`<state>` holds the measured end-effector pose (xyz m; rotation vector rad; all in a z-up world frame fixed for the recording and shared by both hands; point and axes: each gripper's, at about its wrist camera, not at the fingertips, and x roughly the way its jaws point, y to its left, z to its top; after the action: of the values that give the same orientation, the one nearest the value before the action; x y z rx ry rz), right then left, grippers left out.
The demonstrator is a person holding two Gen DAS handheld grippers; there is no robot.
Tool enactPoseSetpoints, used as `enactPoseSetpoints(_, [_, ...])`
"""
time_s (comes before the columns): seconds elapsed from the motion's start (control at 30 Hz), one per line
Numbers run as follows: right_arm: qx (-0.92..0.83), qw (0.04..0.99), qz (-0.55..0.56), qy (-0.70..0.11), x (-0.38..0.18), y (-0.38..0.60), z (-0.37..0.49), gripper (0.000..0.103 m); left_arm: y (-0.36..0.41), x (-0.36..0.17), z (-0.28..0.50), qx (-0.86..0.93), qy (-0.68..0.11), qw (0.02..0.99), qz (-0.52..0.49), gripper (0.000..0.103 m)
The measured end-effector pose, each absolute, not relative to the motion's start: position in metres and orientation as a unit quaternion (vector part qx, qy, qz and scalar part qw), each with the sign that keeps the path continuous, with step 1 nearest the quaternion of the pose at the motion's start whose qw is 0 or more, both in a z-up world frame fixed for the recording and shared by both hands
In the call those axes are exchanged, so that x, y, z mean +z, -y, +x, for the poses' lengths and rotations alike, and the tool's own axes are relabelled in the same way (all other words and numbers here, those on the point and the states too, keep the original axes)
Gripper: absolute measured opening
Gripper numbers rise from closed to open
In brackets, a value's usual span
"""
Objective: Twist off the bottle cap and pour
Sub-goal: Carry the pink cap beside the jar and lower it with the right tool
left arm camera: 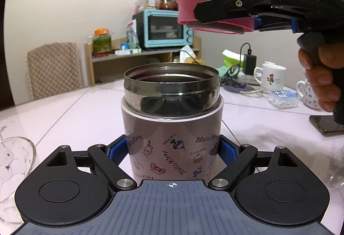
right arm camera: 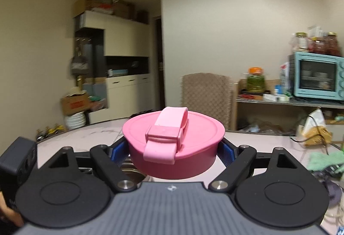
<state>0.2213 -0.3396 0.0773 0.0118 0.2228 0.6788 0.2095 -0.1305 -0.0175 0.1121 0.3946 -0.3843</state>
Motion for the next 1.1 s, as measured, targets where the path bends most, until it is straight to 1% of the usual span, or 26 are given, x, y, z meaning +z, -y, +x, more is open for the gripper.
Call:
enactPoseSetpoints(0.13, [0.3,0.946,0.007,-0.122,0.068,0.343,0.215,0.085,0.136,-0.017,0.198,-0.173,-0.194,0.964,0.055,0.09])
enactPoseSetpoints(0.37, [0.238,0.96,0.045,-0.14,0.048,0.364,0.205,0.085,0.143,-0.016,0.191,-0.148,-0.196,0.968,0.048,0.09])
enactPoseSetpoints(0.57, [0.214,0.963,0.047,-0.159,0.028,0.368,0.2,0.085,0.148,-0.015,0.187,-0.125,-0.198,0.971,0.046,0.09])
enactPoseSetpoints(1.1, [0.191,0.959,0.031,-0.208,0.005,0.359,0.193,0.085,0.158,-0.011,0.175,-0.079,-0.209,0.974,0.031,0.09])
